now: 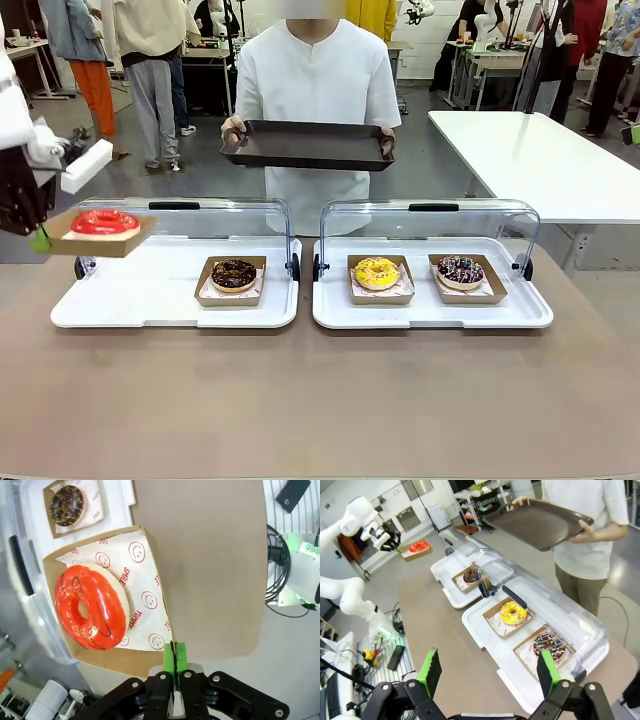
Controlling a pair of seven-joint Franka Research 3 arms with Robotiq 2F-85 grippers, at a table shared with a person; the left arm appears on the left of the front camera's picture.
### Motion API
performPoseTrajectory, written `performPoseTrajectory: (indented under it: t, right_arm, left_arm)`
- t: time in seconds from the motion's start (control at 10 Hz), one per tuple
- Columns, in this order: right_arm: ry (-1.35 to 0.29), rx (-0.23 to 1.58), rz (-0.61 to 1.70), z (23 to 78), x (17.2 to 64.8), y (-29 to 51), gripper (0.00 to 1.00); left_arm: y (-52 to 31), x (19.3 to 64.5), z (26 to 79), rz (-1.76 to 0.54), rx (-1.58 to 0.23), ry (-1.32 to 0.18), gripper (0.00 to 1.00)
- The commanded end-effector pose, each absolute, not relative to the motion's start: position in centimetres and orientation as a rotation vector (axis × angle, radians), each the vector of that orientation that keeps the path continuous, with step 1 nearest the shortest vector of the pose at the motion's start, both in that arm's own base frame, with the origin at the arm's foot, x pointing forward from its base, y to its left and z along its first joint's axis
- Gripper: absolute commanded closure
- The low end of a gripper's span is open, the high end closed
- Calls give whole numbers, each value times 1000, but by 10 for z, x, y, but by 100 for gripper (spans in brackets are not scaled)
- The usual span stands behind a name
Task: Provide the desired donut to the person.
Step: Pick up and lift the Paper togo box containing the Donut pointed at by the person, then place the picked Paper togo box onto the Handle tray extended by the person.
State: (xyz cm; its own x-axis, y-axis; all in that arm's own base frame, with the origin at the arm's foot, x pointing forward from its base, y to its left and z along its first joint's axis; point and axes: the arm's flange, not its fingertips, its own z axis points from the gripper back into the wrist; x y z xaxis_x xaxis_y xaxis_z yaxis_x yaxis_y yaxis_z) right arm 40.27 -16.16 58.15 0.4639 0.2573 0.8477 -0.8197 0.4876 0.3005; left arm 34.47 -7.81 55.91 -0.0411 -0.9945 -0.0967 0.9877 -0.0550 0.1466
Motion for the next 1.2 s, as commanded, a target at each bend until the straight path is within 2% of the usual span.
performPoseTrajectory:
  t: [0.0, 0.4, 0.5, 1.1]
  right_arm:
    - [-829, 797, 755, 581, 402, -161, 0]
    - [-829, 797, 755, 581, 402, -161, 0]
    - [-829, 797, 755, 581, 402, -161, 0]
    - [-829, 797, 755, 581, 402, -161, 0]
  left_arm:
    - [-86, 348, 584, -1573, 219, -30, 100]
    - [-74, 362, 578, -1553, 170, -40, 100]
    - [-82, 350, 590, -1567, 199, -54, 100]
    - [-82, 350, 590, -1567, 199, -54, 100]
